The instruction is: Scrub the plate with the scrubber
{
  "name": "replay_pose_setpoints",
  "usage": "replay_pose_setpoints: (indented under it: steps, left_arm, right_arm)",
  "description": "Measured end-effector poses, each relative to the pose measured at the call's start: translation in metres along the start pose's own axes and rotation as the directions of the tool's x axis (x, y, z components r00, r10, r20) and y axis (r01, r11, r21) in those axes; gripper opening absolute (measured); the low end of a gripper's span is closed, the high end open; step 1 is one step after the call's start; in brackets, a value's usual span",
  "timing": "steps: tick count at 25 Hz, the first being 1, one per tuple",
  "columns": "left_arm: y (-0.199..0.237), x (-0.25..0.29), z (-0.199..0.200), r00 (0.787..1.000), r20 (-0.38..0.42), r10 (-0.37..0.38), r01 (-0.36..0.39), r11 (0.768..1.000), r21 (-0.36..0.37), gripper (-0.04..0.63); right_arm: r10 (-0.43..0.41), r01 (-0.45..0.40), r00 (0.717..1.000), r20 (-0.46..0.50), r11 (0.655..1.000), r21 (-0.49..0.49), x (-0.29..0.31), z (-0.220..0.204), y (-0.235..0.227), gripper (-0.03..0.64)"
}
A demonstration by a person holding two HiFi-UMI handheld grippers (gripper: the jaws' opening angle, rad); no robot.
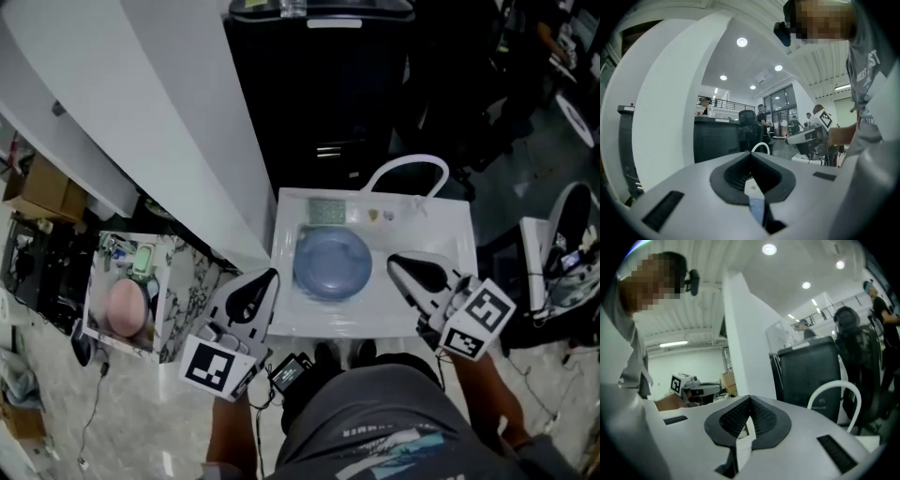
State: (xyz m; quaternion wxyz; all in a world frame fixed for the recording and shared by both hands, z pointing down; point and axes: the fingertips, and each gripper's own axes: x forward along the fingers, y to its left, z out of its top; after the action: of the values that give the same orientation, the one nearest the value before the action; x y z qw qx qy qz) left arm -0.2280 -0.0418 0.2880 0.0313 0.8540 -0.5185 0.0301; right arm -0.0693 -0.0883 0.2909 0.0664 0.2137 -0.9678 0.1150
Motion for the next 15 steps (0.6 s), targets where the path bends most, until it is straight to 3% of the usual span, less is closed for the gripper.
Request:
replay_pose_setpoints:
  steps: [3, 5, 15]
  left_arm:
    - [-0.014, 0.006, 0.014, 0.999, 0.019, -0.034, 0.033, 0.999, 0.024, 0.003]
    - [-0.023, 0.008, 0.021, 0.998, 0.019, -0.054, 0.053, 0.998, 0.042, 0.002]
    - [-0.04, 0.01, 0.031, 0.996, 0.02, -0.092, 0.09, 0.992, 0.086, 0.002]
  right_arm:
    - [-0.004, -0.009, 0.998, -0.066, 0.98, -0.197, -0.001, 0.009, 0.021, 0.029]
    - [-0.013, -0.01, 0.996, -0.09, 0.966, -0.257, -0.002, 0.012, 0.027, 0.029]
    - [-0.037, 0.015, 0.996, -0.08, 0.966, -0.258, -0.019, 0.023, 0.027, 0.029]
